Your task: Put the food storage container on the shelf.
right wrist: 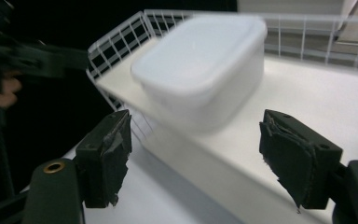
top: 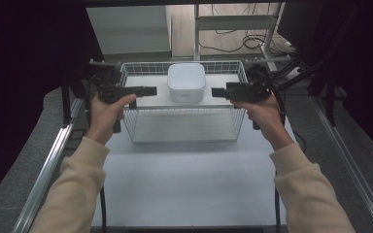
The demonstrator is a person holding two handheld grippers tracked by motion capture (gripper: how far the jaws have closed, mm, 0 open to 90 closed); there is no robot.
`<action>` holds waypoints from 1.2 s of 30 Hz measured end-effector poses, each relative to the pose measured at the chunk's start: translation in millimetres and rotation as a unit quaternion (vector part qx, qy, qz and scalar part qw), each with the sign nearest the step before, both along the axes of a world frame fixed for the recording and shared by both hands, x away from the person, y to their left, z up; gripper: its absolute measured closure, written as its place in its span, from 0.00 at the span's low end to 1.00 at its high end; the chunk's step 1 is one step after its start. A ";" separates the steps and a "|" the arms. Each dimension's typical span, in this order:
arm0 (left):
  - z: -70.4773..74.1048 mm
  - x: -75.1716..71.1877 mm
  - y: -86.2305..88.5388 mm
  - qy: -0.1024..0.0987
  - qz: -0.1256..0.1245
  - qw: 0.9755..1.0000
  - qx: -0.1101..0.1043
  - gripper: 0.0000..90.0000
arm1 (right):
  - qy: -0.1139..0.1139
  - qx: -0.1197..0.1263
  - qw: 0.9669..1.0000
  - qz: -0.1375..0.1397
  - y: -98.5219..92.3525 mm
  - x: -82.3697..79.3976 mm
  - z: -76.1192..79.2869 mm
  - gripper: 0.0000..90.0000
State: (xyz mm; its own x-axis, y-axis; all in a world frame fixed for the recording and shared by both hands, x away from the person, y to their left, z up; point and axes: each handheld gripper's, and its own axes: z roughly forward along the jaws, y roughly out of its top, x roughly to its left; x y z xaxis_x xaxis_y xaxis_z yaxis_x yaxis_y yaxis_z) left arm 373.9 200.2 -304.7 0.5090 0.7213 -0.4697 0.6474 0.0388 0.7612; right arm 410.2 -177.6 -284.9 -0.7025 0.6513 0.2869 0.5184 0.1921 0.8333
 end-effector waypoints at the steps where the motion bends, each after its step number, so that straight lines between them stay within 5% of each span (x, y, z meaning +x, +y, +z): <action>1: -3.1 -11.4 -1.7 -0.007 -0.003 1.000 0.005 0.33 | -0.005 -0.006 1.000 -0.001 -2.2 -6.1 -2.9 0.27; 6: -21.2 -55.2 -6.5 -0.038 -0.022 0.998 0.042 0.32 | -0.036 -0.041 0.999 -0.004 -24.9 -48.7 -30.3 0.25; 10: -53.1 -84.9 -9.2 -0.049 -0.015 0.998 0.045 0.31 | -0.055 -0.048 0.997 -0.008 -51.2 -81.9 -58.3 0.25; 16: -103.0 -115.8 -15.4 -0.042 0.001 0.997 0.070 0.30 | -0.050 -0.057 0.997 -0.020 -76.7 -110.9 -100.5 0.25; 17: -112.3 -121.0 -14.9 -0.040 0.002 0.997 0.072 0.30 | -0.036 -0.050 0.998 -0.024 -84.7 -118.4 -115.8 0.25; 20: -130.2 -129.4 -14.1 -0.040 0.006 0.995 0.090 0.30 | -0.029 -0.040 0.998 -0.030 -90.4 -123.9 -128.3 0.25; 22: -143.1 -133.8 -12.0 -0.036 0.007 0.996 0.082 0.30 | -0.019 -0.033 0.999 -0.030 -92.7 -127.2 -142.2 0.25; 25: -157.8 -133.1 -11.3 -0.021 -0.002 0.996 0.090 0.30 | -0.022 -0.050 0.998 -0.020 -91.0 -128.5 -154.5 0.25; 36: -165.8 -132.6 2.0 -0.018 0.019 0.995 0.093 0.28 | -0.034 -0.069 0.996 -0.036 -94.0 -127.5 -160.4 0.23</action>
State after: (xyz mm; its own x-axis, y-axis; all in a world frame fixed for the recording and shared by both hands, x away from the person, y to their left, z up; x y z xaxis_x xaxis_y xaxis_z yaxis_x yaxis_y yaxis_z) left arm 241.3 202.1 -470.5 0.4933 0.8135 -0.3080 0.6200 -0.0806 0.7804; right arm 282.8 -271.5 -445.3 -0.6671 0.7307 0.1451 0.4790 0.2715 0.8348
